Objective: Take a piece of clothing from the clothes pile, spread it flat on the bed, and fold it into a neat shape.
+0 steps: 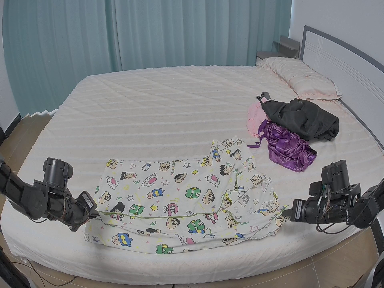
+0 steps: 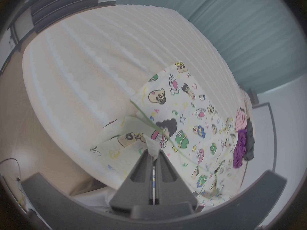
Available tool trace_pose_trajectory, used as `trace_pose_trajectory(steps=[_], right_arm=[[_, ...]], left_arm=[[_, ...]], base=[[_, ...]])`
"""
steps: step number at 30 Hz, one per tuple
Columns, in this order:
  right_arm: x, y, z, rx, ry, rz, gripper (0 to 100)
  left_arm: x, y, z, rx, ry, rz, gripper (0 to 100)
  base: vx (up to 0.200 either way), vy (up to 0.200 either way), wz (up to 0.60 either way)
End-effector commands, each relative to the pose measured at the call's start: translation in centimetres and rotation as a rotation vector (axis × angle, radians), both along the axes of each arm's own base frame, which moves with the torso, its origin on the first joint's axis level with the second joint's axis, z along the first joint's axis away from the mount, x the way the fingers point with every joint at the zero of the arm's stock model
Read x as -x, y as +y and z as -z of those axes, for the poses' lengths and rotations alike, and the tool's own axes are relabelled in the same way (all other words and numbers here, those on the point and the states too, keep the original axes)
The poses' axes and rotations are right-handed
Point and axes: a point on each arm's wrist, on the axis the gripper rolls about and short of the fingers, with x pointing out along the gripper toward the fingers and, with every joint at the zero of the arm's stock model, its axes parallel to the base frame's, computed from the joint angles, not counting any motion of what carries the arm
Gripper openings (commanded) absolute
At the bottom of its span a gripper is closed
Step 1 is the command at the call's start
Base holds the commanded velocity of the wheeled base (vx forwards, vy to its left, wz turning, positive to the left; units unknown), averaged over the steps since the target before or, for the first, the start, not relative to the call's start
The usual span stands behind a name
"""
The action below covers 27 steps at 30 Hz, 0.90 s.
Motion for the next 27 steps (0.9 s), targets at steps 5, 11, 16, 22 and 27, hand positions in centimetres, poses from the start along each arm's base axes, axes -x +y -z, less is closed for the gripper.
trace_pose_trajectory(steps=[5,11,16,22,27], right_arm=[[-3.6,0.8,1.5,-0.041,0.02,0.068,0],[-5.2,1.0,2.2,-0.045,-0.008,0.117,0],[-6.8,1.5,2.0,-0.086,-0.033,0.149,0],[-7.9,1.8,2.0,-0.097,-0.048,0.153,0],[-9.1,2.2,2.7,-0.091,-0.042,0.157,0]], left_arm=[[-3.6,1.0,1.6,0.067,-0.006,-0.121,0],[-4.3,1.2,2.0,0.083,-0.034,-0.146,0],[-5.7,1.1,2.7,0.081,-0.034,-0.142,0],[-6.6,1.1,2.8,0.081,-0.044,-0.144,0],[-7.8,1.1,3.5,0.077,-0.039,-0.145,0]], base=[[0.0,0.0,0.0],[0.0,0.0,0.0],[0.0,0.0,0.0],[0.0,0.0,0.0],[0.0,0.0,0.0]])
